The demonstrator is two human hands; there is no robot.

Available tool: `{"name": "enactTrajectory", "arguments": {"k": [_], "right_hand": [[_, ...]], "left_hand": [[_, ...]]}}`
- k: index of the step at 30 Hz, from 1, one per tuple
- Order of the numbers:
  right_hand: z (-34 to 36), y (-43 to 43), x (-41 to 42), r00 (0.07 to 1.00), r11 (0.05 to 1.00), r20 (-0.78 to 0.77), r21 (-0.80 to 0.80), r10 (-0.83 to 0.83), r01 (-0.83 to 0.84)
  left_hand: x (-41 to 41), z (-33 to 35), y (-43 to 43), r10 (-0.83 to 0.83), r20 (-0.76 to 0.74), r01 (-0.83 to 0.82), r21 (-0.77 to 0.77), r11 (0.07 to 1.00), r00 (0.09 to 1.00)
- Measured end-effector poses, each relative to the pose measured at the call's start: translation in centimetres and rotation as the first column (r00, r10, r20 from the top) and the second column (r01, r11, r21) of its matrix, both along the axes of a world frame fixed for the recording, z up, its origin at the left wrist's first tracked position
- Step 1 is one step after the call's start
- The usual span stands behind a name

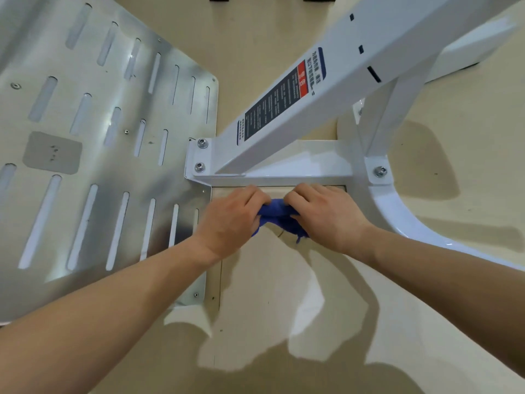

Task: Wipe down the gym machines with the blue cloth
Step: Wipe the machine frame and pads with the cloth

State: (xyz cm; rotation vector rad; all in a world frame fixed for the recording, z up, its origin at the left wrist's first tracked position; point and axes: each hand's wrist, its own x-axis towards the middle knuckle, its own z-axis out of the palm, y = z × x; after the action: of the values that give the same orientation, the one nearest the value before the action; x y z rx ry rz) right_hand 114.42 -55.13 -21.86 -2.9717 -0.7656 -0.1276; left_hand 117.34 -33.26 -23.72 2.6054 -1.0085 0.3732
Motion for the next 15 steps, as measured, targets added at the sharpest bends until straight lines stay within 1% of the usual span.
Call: {"name": "enactTrajectory", "arguments": {"k": [2,5,7,10,12,13,14,15], "right_hand": [[-0.4,0.1,-0.3,0.999,0.999,-0.038,-0.023,-0.024,0.024],[-0.9,-0.3,0.5,0.992,0.992,-0.004,-0.022,-0.128,0.128],[-1.2,-1.0,1.7,0.978,0.979,0.03,0.029,-0.204,0.203],[-1.2,-2.1,3.2,0.951,0.95,0.084,0.115,-0.299,0.289],[-1.1,-2.8,3.9,0.923,0.92,0.094,0.161,-0.373,0.356],[-1.3,-3.2,4.2,0.908,0.904,0.084,0.175,-0.409,0.391],[-1.7,-3.4,4.3,0.897,0.891,0.071,0.177,-0.435,0.418],[-2.4,-3.5,4.3,0.892,0.886,0.062,0.167,-0.448,0.433]], "left_hand": [[0.0,-0.5,-0.1,0.014,0.024,-0.014,0.026,1.0,1.0],[0.5,-1.0,-0.7,-0.049,0.089,0.04,0.095,0.995,0.995],[1.2,-1.1,-1.8,-0.053,0.107,0.042,0.097,0.994,0.993],[1.9,-1.5,-4.1,-0.05,0.203,0.034,0.085,0.996,0.978],[2.4,-2.6,-5.6,-0.052,0.284,0.01,0.145,0.989,0.957],[2.5,-3.2,-6.2,-0.03,0.311,-0.028,0.18,0.983,0.95],[2.5,-3.6,-6.8,-0.003,0.302,-0.065,0.214,0.975,0.953],[2.4,-4.0,-7.4,0.037,0.231,-0.098,0.257,0.961,0.972]]}}
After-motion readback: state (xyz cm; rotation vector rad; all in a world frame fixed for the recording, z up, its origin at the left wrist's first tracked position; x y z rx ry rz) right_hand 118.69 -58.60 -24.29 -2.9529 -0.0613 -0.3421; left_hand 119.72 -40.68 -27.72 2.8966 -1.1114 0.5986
